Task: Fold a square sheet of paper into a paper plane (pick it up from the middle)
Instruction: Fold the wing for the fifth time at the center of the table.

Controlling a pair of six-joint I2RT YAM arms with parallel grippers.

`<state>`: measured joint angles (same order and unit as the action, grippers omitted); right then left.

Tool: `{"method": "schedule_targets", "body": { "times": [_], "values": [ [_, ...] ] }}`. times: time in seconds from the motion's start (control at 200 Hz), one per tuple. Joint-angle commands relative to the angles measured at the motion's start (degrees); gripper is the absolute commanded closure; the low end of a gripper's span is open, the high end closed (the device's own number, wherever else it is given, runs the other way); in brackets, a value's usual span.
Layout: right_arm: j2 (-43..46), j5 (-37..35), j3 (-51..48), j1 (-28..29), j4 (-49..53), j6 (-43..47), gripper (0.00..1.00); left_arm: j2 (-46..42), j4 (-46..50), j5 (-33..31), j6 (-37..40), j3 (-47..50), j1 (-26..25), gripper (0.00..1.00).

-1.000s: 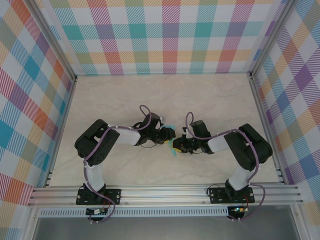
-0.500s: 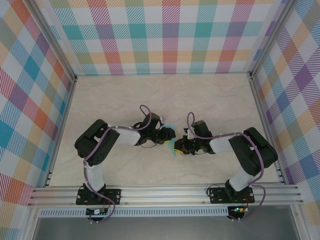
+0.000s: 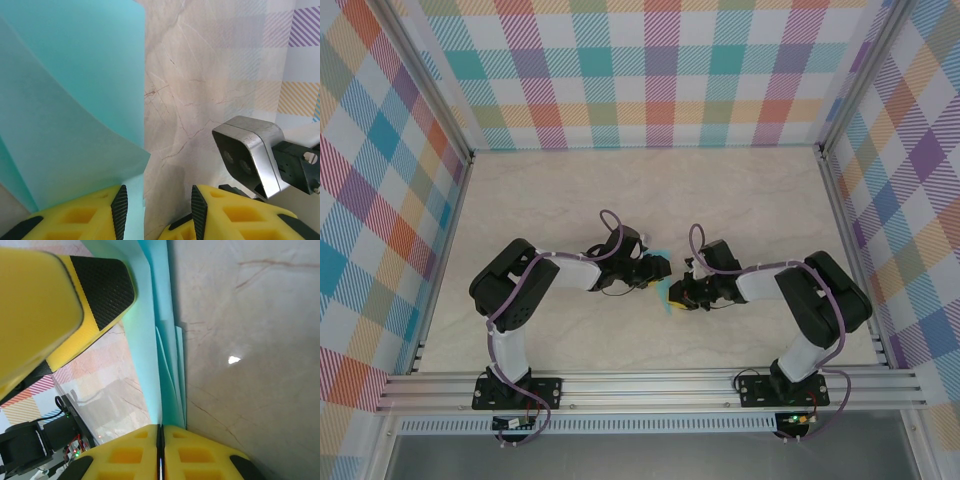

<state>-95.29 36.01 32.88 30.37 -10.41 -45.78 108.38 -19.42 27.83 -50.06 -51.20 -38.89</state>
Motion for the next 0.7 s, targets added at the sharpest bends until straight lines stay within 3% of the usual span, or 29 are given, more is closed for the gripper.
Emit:
{"method": "schedule_targets", "body": {
  "times": [0.0,0.4,0.695],
  "values": [
    [-0.8,-1.0,0.7,0.8,6.6,2.7,0.90,0.3,3.0,-0.8,0.8,1.0,0.6,0.59],
    [2.8,0.5,0.8,1.3,6.0,2.5,0.83,0.4,3.2,-0.4,0.8,0.8,0.6,0.59],
    [0.6,-1.1,0.2,1.4,6.2,2.2,0.91,0.3,3.3,-0.2,0.8,0.6,0.6,0.59]
  ]
}}
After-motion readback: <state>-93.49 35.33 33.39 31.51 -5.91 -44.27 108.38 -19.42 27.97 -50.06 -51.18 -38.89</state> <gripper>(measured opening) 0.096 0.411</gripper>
